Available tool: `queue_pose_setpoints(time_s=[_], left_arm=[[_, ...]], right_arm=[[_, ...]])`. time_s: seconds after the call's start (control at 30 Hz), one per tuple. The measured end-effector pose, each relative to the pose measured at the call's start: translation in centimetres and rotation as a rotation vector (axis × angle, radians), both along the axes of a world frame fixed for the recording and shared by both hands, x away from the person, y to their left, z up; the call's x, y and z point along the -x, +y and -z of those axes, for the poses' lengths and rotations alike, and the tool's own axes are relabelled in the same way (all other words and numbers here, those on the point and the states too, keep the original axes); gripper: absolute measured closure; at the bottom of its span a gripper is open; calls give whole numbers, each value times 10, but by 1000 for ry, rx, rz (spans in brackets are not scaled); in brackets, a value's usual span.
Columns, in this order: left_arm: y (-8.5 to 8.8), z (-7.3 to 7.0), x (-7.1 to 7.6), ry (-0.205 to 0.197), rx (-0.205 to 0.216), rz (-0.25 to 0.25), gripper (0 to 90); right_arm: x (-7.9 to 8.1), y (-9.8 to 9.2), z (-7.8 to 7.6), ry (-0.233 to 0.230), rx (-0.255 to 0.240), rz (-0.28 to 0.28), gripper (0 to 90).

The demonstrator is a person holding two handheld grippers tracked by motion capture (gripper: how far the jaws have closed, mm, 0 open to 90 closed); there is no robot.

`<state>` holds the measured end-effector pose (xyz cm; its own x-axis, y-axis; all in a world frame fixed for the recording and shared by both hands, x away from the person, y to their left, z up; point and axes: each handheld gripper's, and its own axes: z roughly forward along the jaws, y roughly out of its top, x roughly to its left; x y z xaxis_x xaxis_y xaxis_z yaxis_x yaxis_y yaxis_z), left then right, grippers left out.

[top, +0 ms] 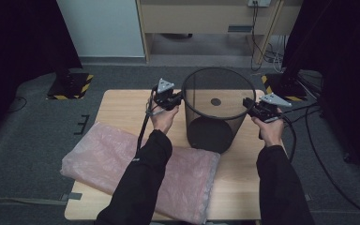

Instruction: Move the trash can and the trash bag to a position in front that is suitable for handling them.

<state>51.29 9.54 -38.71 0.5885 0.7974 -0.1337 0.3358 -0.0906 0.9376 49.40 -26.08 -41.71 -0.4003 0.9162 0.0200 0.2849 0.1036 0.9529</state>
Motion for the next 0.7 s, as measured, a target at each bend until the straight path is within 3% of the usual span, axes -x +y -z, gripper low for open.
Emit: queue_pose_setpoints(time_s=[0.07, 0.13, 0.17, 0.2, 0.23, 0.43, 0.47, 0.6, 0.7], left_arm=[[11, -2, 15, 11, -14, 6, 899], [14, -4, 19, 13, -27, 8, 898], [19, -7, 28, 12, -63, 10, 898], [19, -7, 28, 12, -63, 10, 898], [25, -9, 38, 14, -86, 18, 897], [43, -6, 58, 10, -59, 27, 872], [47, -6, 62, 7, -63, 29, 872], [57, -10, 73, 3, -106, 10, 848], [64, -10, 80, 6, -114, 7, 824]], right_arm=[[8, 6, -1, 5, 3, -9, 753], [16, 11, 0, -2, -1, -16, 749], [20, 14, 0, -4, -3, -21, 751], [23, 17, 0, -1, -7, -24, 751], [26, 19, 0, -8, -6, -27, 753], [39, 31, 3, -4, -32, -53, 762], [42, 35, 4, -8, -51, -53, 763], [49, 46, 2, -4, -20, -83, 757], [50, 51, 0, 7, -13, -102, 728]])
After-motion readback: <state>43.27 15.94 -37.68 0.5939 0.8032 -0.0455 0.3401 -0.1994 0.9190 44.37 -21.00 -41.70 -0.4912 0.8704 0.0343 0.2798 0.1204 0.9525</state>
